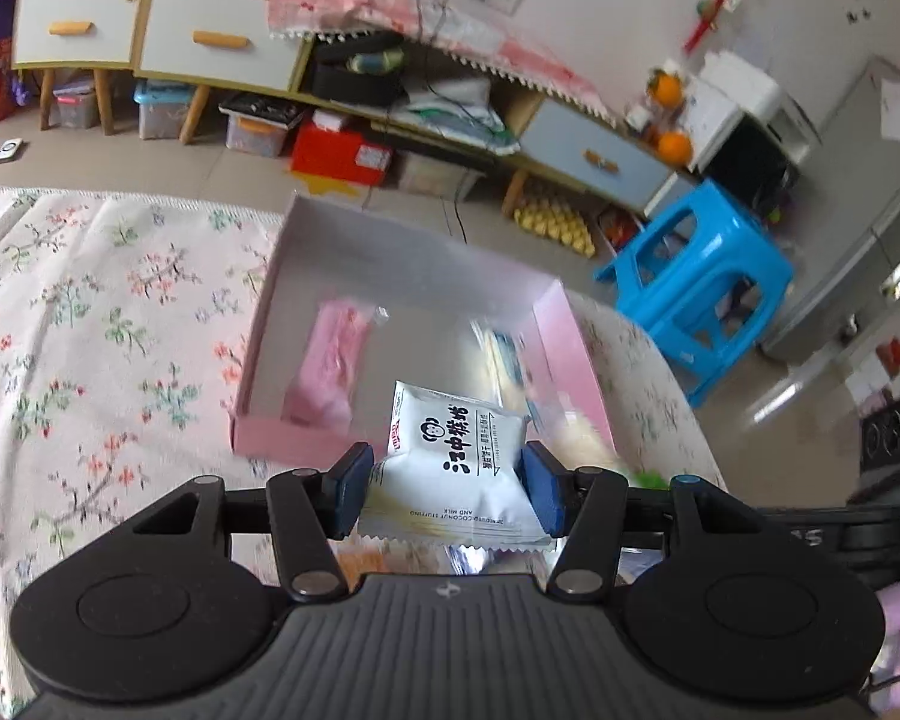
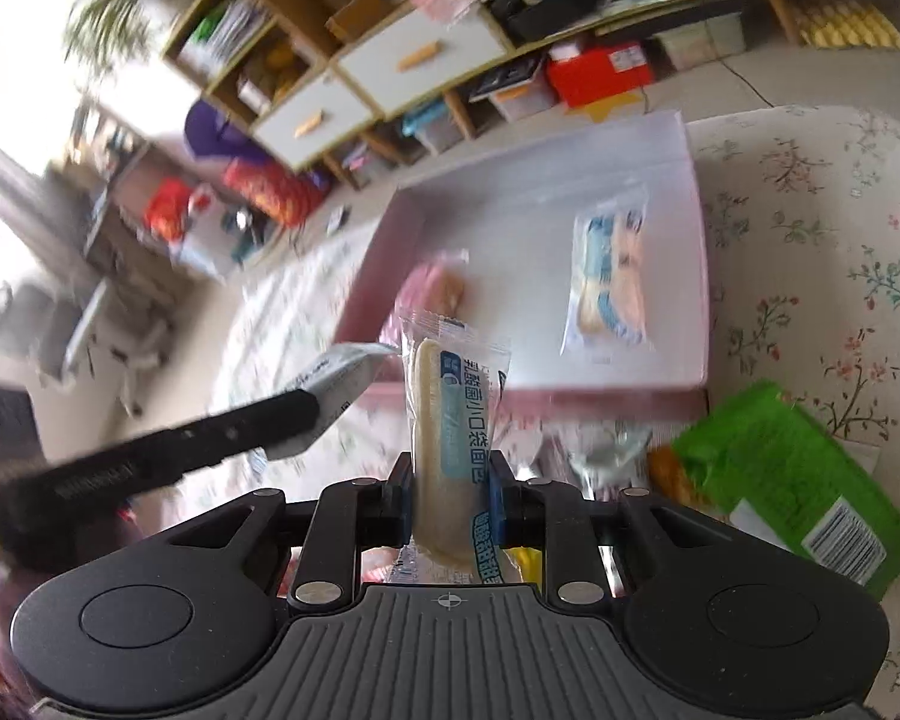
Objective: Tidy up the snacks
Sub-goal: 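Carry both held snacks over the pink box, then release both snacks into the pink box and withdraw both tools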
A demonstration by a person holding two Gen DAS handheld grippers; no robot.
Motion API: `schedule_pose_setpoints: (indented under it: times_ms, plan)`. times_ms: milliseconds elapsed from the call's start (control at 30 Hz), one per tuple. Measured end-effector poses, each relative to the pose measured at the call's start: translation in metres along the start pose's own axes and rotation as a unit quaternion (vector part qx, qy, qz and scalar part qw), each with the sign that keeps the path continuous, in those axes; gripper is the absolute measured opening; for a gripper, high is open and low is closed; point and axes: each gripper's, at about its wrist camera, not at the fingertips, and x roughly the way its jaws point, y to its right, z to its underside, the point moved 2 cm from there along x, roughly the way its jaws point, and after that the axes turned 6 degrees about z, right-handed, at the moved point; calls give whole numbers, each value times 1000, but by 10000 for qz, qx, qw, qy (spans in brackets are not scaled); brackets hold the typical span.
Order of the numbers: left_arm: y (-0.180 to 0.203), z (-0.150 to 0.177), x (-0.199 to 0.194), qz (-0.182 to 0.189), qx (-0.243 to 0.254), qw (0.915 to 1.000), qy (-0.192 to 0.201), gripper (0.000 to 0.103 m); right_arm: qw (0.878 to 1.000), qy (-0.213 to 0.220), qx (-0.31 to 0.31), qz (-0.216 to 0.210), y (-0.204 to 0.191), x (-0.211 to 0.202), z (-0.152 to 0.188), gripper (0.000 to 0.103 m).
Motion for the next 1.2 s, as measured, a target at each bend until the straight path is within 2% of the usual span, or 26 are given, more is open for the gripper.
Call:
schedule_pose_setpoints:
  times_ms: [100, 267, 367, 500, 733, 767, 800, 833, 933, 1067, 1133, 1200]
  plan:
    - [-5, -13, 11, 95, -129, 9999, 50, 51, 9994, 58, 336, -14, 8, 0, -15, 23]
    - [-6, -31, 48, 214, 157, 9996, 94, 50, 9961, 42, 863, 156, 24, 20, -48, 23]
    - [-18, -33, 72, 268, 69, 9996, 13, 50, 9937, 27, 1109, 172, 32, 37, -65, 23]
    - [-30, -33, 88, 125, 123, 9998, -62, 50, 9922, -64, 1182, 396, 42, 64, -85, 23]
    - [-28, -40, 93, 181, 463, 9986, 191, 50, 9918, -136, 1176, 483, 44, 101, -104, 23]
    - [-27, -41, 94, 141, 531, 9983, 217, 47, 9922, -122, 1127, 517, 42, 101, -104, 23]
    - [-28, -42, 96, 114, 567, 9981, 222, 34, 9926, -105, 1083, 547, 42, 103, -106, 23]
    - [-29, -43, 98, 72, 591, 9980, 210, 31, 9928, -82, 1056, 566, 42, 105, -107, 23]
    - [-29, -45, 100, 136, 624, 9977, 226, 31, 9928, -8, 1049, 572, 43, 107, -111, 23]
    - [-29, -44, 101, 229, 622, 9975, 242, 34, 9932, 6, 1043, 513, 44, 107, -114, 26]
    - [-27, -43, 102, 270, 641, 9974, 198, 41, 9932, 26, 1059, 481, 46, 106, -114, 27]
    - [-25, -42, 104, 272, 648, 9975, 100, 54, 9932, 51, 1084, 413, 46, 102, -114, 33]
